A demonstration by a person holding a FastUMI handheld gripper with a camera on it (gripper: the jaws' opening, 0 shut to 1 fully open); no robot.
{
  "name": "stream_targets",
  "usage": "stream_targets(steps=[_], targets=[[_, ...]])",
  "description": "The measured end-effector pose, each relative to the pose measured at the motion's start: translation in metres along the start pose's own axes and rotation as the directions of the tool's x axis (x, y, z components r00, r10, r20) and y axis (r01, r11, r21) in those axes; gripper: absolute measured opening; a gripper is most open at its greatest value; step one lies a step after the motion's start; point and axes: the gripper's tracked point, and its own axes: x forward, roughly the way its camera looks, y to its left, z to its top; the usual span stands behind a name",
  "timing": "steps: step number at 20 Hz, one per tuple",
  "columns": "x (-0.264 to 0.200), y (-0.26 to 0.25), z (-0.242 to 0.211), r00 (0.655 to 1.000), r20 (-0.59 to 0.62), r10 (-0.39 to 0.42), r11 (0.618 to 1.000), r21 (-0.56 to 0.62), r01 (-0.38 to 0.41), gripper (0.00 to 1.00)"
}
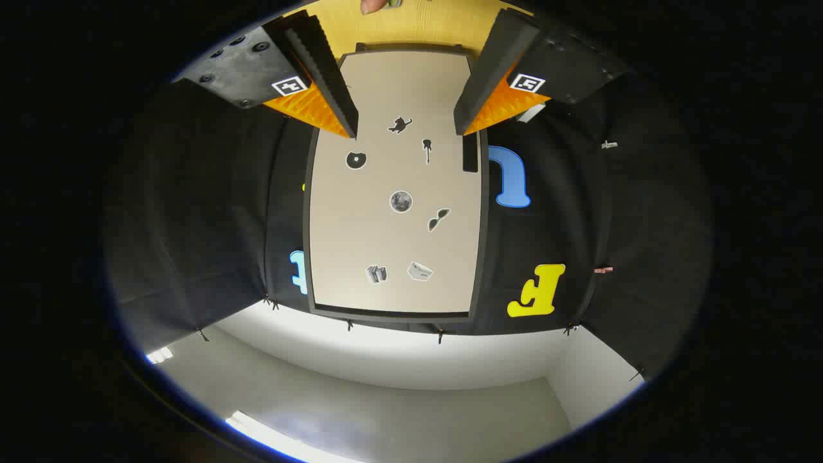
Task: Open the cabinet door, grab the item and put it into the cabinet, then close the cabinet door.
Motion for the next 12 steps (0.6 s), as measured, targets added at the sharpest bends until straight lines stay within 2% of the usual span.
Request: stream_targets(steps=[12], targets=[[-0.0015,0.0068,0.0007,1.000,0.001,-0.005,1.000,0.017,0.004,0.98]])
